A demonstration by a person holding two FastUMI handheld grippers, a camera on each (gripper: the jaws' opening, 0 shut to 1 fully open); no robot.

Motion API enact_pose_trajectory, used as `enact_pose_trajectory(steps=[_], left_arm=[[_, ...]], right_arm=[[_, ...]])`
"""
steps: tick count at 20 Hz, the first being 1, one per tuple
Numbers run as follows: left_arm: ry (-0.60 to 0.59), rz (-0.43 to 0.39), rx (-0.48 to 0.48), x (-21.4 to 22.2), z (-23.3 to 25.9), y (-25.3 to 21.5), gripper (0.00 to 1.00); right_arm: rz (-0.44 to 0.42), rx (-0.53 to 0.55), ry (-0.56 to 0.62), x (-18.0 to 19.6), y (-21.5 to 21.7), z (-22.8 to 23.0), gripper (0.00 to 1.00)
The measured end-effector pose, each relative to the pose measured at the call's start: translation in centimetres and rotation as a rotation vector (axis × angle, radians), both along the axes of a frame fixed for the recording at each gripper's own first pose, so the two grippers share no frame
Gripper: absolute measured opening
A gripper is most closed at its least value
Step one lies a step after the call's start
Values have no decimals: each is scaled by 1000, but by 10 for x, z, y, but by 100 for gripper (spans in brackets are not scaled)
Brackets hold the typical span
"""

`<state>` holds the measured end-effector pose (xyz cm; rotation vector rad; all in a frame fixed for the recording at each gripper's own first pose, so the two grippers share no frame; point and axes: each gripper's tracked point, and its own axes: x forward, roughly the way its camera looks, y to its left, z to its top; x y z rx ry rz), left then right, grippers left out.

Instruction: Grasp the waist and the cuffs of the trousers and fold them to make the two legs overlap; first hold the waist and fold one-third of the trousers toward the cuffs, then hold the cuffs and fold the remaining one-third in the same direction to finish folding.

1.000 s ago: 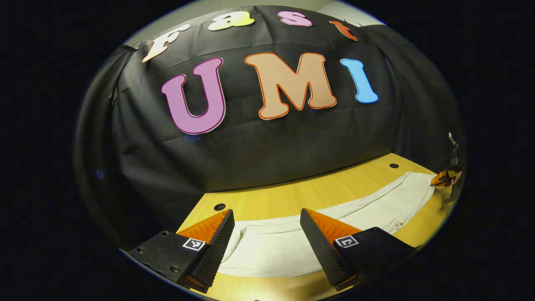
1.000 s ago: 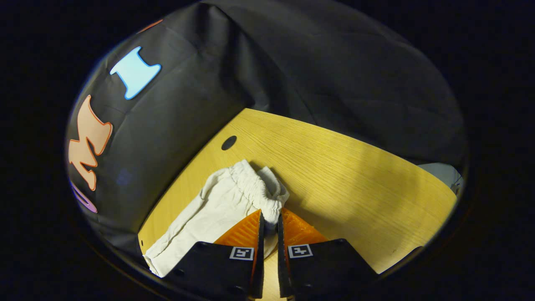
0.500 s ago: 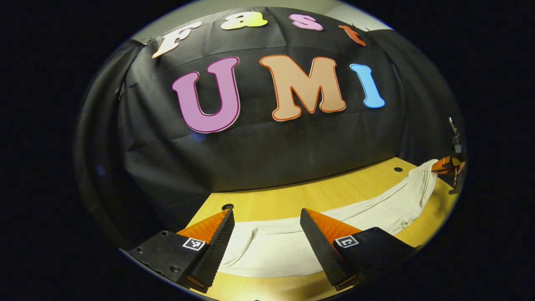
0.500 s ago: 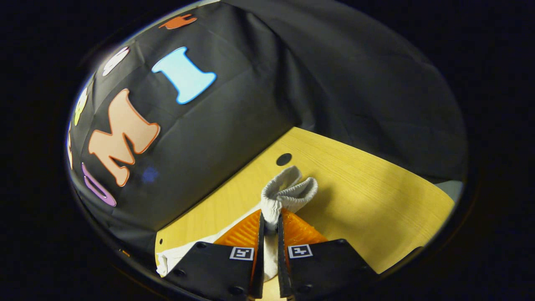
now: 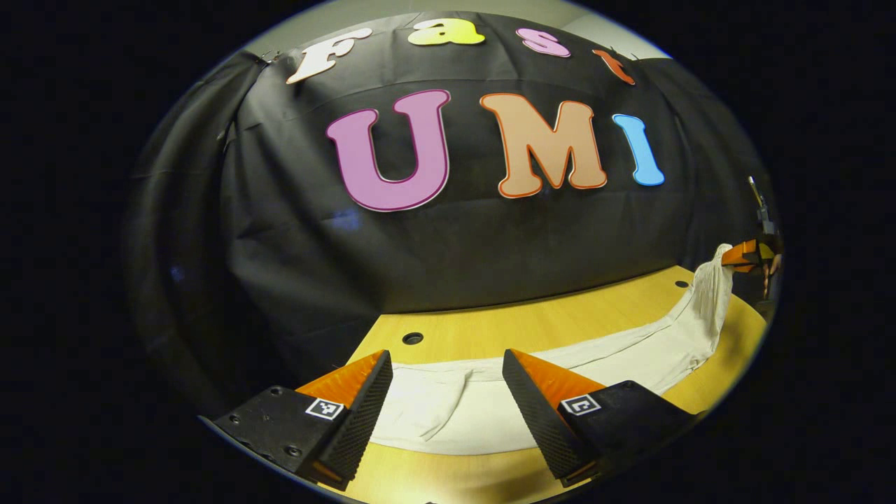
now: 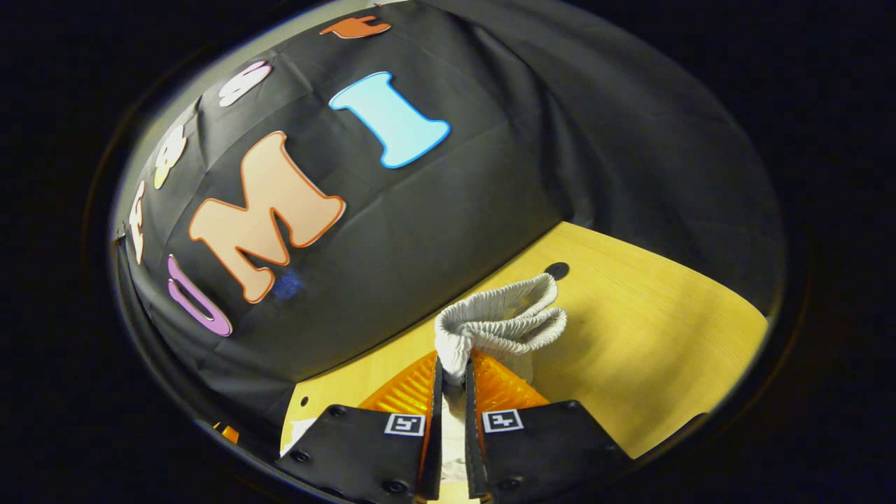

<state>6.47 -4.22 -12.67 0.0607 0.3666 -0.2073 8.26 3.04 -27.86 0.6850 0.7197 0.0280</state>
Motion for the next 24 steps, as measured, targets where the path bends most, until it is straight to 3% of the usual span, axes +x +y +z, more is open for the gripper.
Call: enact_pose_trajectory(steps=[11, 19, 24], left_arm=[[15, 50, 8, -4, -12, 67, 96], [43, 71, 21, -7, -29, 105, 96], [59, 75, 16, -6, -39, 119, 96]], right_arm=[[115, 53, -53, -4, 121, 39, 16], [270, 79, -10, -41, 211, 22, 16], [408, 29, 57, -82, 254, -17, 16]])
